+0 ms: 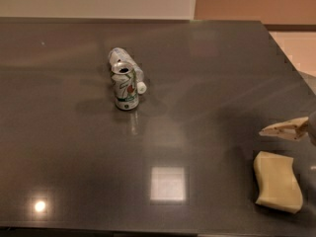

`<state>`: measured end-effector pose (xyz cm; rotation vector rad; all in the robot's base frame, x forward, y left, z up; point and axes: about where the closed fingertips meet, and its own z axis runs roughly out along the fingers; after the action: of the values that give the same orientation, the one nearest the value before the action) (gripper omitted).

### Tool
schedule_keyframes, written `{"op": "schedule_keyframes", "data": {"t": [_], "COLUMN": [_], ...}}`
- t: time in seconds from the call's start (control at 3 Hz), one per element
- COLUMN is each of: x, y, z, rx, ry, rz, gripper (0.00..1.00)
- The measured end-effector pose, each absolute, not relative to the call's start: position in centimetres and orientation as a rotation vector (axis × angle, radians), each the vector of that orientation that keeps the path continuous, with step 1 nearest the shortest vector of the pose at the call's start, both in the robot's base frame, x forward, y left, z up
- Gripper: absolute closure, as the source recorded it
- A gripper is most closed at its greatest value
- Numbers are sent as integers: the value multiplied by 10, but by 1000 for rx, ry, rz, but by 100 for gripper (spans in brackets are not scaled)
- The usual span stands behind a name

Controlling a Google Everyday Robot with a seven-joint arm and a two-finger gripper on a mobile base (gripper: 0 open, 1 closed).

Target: Move sponge near 7up can

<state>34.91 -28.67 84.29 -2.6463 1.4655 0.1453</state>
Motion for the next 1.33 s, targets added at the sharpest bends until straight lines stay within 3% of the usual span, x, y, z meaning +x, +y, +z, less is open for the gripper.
{"op": "schedule_keyframes", "data": {"t": [0.33, 0.67, 1.33], "x": [347, 345, 353], "y": [-277, -266, -255], "z": [839, 836, 840], "rx": [-2658, -2670, -2641], "ry": [1449, 1432, 1456], "rz": [155, 170, 177], "gripper": [0, 18, 64]}}
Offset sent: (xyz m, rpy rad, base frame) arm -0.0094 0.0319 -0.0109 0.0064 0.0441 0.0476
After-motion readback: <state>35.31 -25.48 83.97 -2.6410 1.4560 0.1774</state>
